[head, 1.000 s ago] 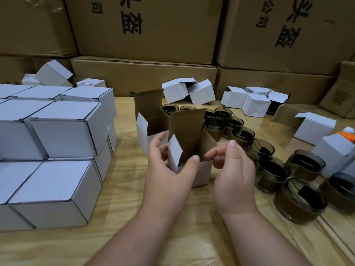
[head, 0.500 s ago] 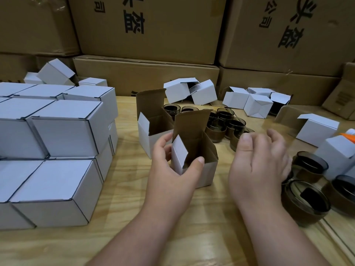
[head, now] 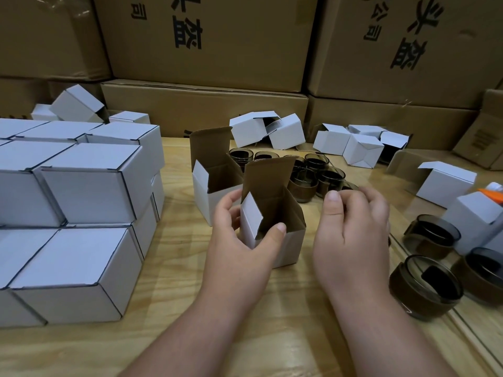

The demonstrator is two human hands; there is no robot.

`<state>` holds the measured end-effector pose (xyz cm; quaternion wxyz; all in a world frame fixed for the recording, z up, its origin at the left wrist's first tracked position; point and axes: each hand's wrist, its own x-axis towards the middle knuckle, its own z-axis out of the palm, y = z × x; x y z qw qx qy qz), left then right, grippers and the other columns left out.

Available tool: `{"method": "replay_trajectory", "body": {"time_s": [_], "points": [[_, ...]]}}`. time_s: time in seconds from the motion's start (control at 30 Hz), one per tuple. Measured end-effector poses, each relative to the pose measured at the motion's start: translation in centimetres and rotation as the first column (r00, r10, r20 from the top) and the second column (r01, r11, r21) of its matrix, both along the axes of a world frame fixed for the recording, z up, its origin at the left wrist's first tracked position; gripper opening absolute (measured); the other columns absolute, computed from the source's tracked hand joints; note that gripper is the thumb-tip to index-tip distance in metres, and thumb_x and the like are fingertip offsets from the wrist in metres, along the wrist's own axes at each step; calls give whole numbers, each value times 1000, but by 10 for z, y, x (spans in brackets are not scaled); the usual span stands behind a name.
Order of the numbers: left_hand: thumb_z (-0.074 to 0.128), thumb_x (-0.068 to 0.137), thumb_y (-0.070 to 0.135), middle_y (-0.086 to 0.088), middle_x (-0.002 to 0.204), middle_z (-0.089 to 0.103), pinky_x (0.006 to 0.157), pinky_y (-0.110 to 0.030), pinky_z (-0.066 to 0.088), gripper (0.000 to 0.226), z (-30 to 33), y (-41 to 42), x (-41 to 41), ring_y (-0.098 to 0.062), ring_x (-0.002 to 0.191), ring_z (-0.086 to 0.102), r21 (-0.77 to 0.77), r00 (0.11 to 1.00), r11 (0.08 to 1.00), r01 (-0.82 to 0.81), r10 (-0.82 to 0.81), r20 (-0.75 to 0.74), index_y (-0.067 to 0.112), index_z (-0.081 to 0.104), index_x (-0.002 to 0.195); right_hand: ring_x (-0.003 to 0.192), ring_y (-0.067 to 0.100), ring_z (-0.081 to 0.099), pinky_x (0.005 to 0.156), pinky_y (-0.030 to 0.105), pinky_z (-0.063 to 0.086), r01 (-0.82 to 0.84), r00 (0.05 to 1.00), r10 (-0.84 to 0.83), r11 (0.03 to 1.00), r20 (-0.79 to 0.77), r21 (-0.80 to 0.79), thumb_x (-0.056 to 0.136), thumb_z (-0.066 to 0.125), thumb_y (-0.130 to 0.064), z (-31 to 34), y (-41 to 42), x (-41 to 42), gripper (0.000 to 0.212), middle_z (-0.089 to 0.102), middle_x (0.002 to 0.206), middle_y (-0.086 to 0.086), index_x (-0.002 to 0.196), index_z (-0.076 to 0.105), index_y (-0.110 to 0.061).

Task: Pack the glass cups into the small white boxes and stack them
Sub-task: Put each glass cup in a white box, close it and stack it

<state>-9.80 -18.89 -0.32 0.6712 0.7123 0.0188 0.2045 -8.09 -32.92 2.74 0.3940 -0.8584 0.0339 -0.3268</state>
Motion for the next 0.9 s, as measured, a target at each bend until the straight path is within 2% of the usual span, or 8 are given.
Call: {"method": "replay_trajectory", "body": {"time_s": [0.1, 0.23, 0.37, 0.47, 0.63, 0.73, 0.8, 0.9], "points": [[76, 70, 48, 29, 123, 60, 75, -10, 49, 66, 1, -1, -1, 17, 112, 56, 11, 1000, 1000, -11, 11, -4, 71, 38, 120, 135, 15, 40, 98, 34, 37, -84, 995, 82, 996, 61, 28, 93, 27, -57, -1, 2, 1, 54, 46, 142, 2, 106, 63, -19], [75, 70, 50, 27, 123, 58, 75, -9, 50, 69, 2, -1, -2, 17, 110, 55, 13, 998, 998, -63, 63, -6, 73, 32, 119, 122, 6, 44, 95, 28, 33, -186, 976, 183, 982, 116, 18, 95, 41, -37, -7, 5, 4, 30, 54, 120, -9, 97, 67, -21], [76, 67, 53, 28, 122, 52, 83, -21, 47, 83, 3, -2, -3, 19, 107, 52, 22, 994, 994, -108, 108, 1, 77, 18, 123, 128, 9, 37, 102, 38, 37, -144, 989, 144, 990, -29, -9, 93, 48, -37, -16, 10, 9, 18, 52, 130, -10, 91, 65, -32], [78, 71, 49, 37, 116, 50, 85, -20, 46, 84, 1, -2, -3, 22, 108, 49, 47, 994, 993, -105, 103, 33, 78, 19, 123, 132, 8, 33, 94, 25, 28, -163, 982, 165, 986, -89, 38, 93, 54, -36, -19, 12, 10, 9, 46, 137, -10, 88, 60, -39], [83, 82, 38, 38, 116, 48, 96, -25, 47, 84, -2, -1, -3, 18, 115, 47, 99, 991, 988, -119, 112, 74, 79, 20, 120, 133, 12, 41, 103, 30, 37, -201, 964, 225, 965, -140, 169, 90, 41, -46, -22, 13, 14, 26, 45, 137, -7, 96, 63, -34], [79, 84, 40, 30, 127, 47, 106, -34, 46, 79, 1, -2, -5, 8, 127, 45, 119, 988, 983, -140, 131, 81, 80, 20, 119, 117, -2, 46, 93, 15, 37, -236, 940, 298, 918, -163, 319, 87, 39, -42, -21, 12, 14, 30, 48, 125, -12, 97, 66, -33], [77, 86, 40, 17, 140, 46, 112, -43, 43, 76, 2, -1, -6, -4, 137, 42, 132, 987, 980, -150, 141, 77, 80, 22, 120, 108, -3, 49, 86, 12, 38, -244, 927, 307, 931, -216, 272, 90, 48, -34, -21, 11, 16, 16, 48, 114, -21, 95, 62, -41], [73, 89, 41, 18, 146, 40, 114, -47, 42, 69, 4, -1, -7, -6, 139, 39, 142, 986, 977, -157, 147, 74, 80, 26, 122, 105, 4, 50, 86, 22, 45, -221, 919, 233, 972, -318, 75, 83, 62, -30, -24, 11, 17, 22, 47, 107, -24, 97, 58, -46]]}}
